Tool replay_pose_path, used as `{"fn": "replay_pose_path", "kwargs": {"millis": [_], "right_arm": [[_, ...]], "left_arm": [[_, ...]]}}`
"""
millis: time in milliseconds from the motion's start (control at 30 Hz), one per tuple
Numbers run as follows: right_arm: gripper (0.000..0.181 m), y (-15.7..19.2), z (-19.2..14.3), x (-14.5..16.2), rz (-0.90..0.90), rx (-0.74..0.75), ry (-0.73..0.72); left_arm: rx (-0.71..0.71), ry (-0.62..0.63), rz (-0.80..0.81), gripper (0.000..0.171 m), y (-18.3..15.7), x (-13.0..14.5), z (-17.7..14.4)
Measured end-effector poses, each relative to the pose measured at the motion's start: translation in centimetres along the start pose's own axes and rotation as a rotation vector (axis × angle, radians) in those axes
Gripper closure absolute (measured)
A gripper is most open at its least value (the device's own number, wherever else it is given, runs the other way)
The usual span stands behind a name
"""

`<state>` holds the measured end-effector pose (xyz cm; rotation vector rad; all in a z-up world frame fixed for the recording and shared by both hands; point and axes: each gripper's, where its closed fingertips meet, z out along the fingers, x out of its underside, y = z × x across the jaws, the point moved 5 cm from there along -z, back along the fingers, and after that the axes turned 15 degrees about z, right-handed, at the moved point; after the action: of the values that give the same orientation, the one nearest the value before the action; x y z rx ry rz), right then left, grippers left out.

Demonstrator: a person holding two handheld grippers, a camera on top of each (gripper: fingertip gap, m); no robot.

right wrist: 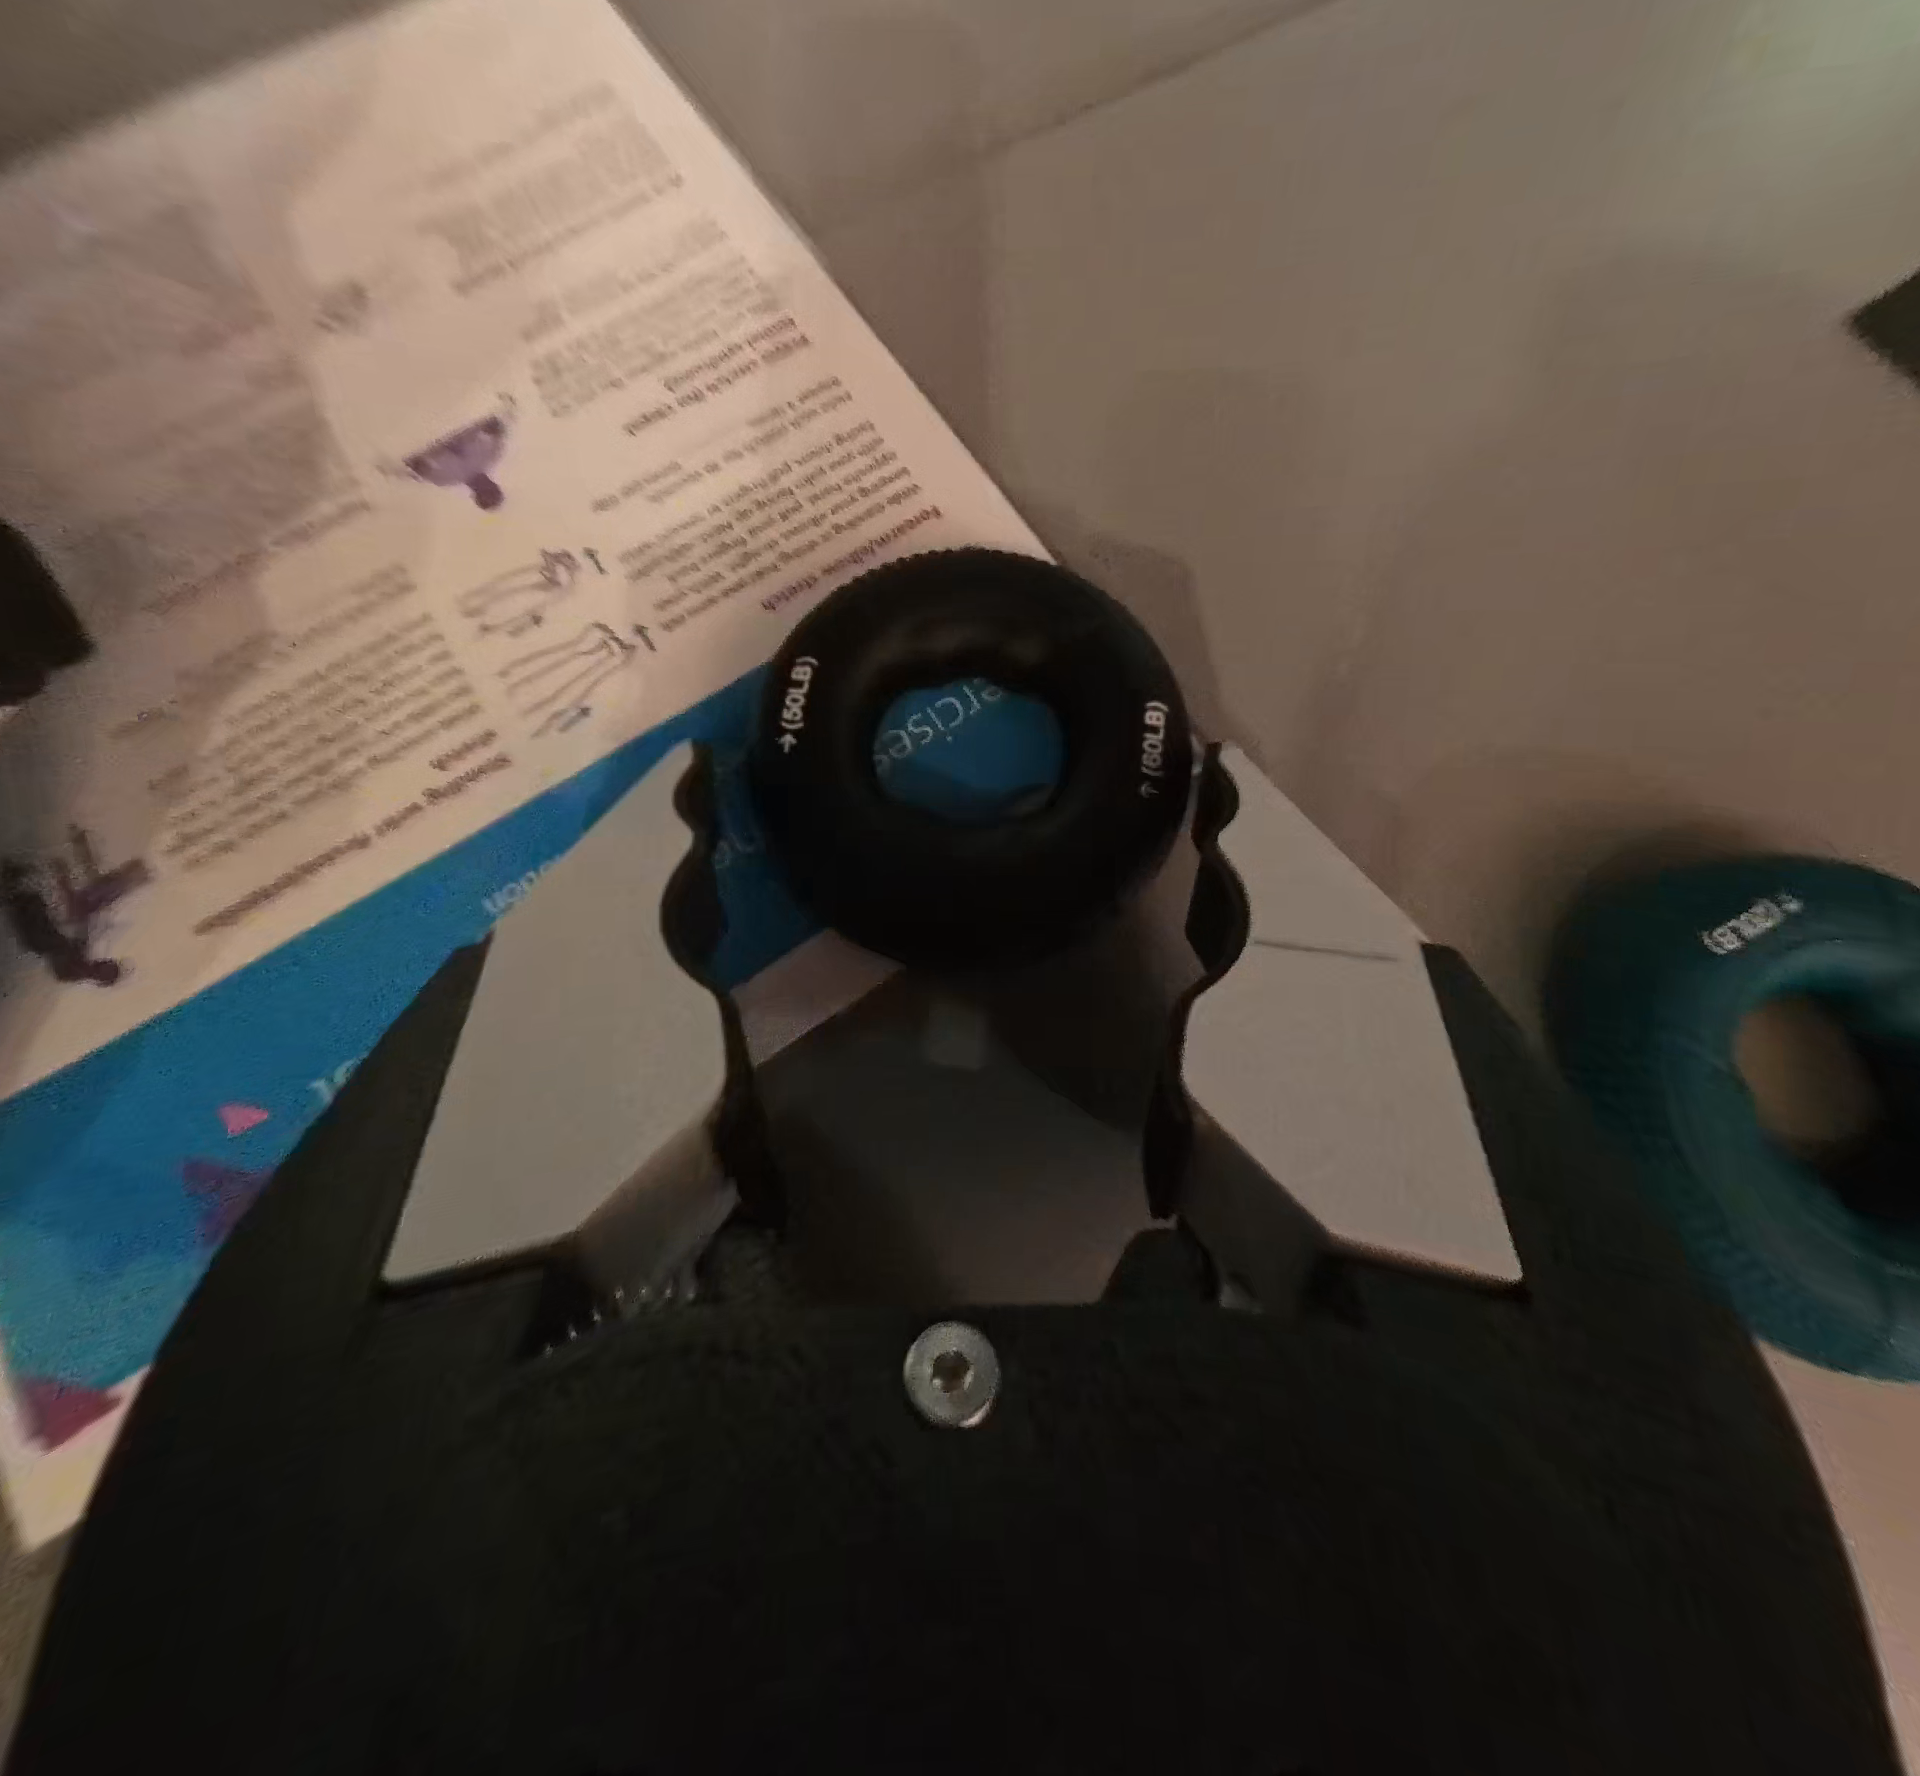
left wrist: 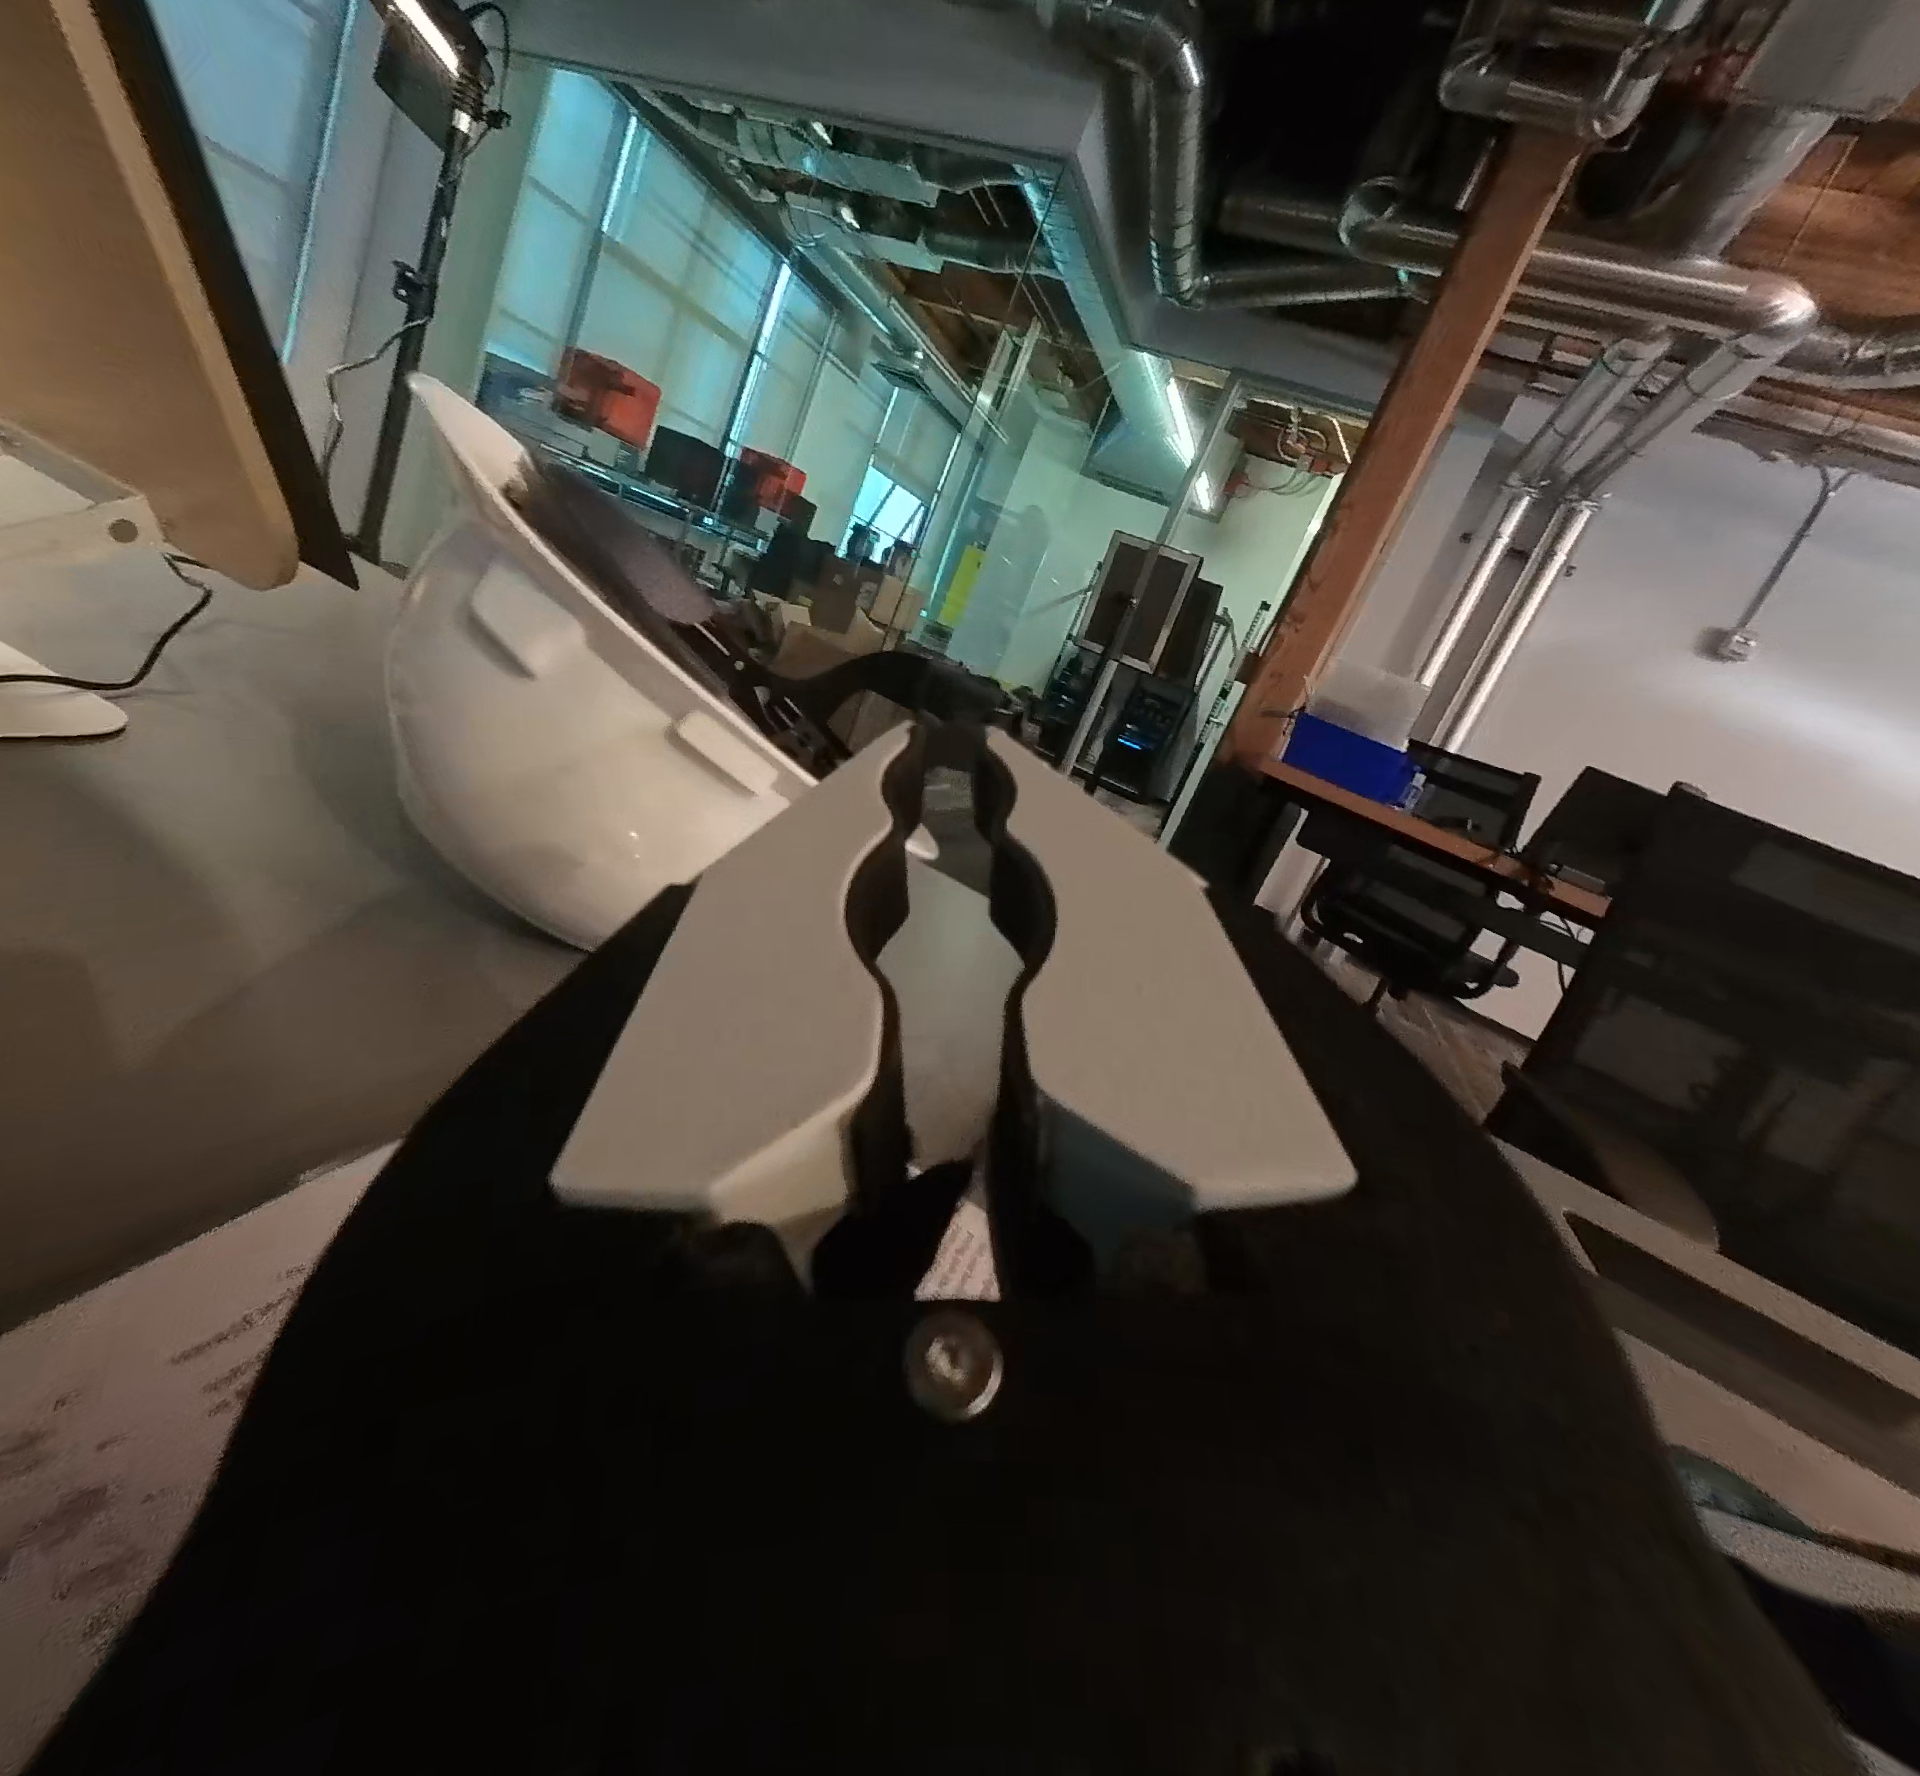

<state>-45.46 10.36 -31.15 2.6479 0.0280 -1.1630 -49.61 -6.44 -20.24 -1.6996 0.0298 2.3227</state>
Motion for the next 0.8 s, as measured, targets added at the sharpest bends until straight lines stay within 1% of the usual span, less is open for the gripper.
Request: {"fn": "replay_pose_path", "kwargs": {"millis": [33, 67, 200, 300, 367, 467, 533, 633, 733, 800], "right_arm": [[0.096, 0.0, 0.1, -0.1, -0.021, 0.038, -0.009], [0.098, 0.1, 0.1, -0.2, -0.025, 0.052, -0.02], [0.098, -0.1, -0.4, -0.2, -0.017, 0.078, -0.052], [0.099, 0.0, -2.8, 0.0, -0.049, 0.104, -0.155], [0.099, 0.3, -5.8, 0.4, -0.058, 0.112, -0.222], [0.1, 1.4, -12.3, 1.3, -0.073, 0.121, -0.336], [0.1, 3.0, -17.1, 2.3, -0.119, 0.122, -0.4], [0.099, 4.9, -24.9, 3.6, -0.268, 0.241, -0.465], [0.1, 5.8, -34.0, 3.0, -0.337, 0.351, -0.569], [0.1, 5.3, -40.1, 1.8, -0.343, 0.434, -0.617]], "left_arm": [[0.009, 0.01, 0.002, 0.164, -0.2, 0.2, 0.1], [0.019, 0.016, 0.0, 0.164, -0.5, 0.3, 0.1], [0.043, 0.019, -0.009, 0.163, -0.9, 0.5, 0.2], [0.064, 0.013, -0.01, 0.163, -1.4, 0.4, 0.2], [0.086, 0.003, -0.014, 0.163, -1.7, 0.1, 0.2], [0.128, -0.008, -0.038, 0.162, -2.7, -0.2, 0.0], [0.188, -0.003, -0.059, 0.161, -4.2, -0.2, -0.2], [0.317, 0.011, -0.066, 0.155, -7.8, 0.3, -1.0], [0.472, 0.017, -0.031, 0.149, -11.8, 0.8, -2.4], [0.534, 0.008, 0.022, 0.148, -13.7, 0.9, -3.2]]}}
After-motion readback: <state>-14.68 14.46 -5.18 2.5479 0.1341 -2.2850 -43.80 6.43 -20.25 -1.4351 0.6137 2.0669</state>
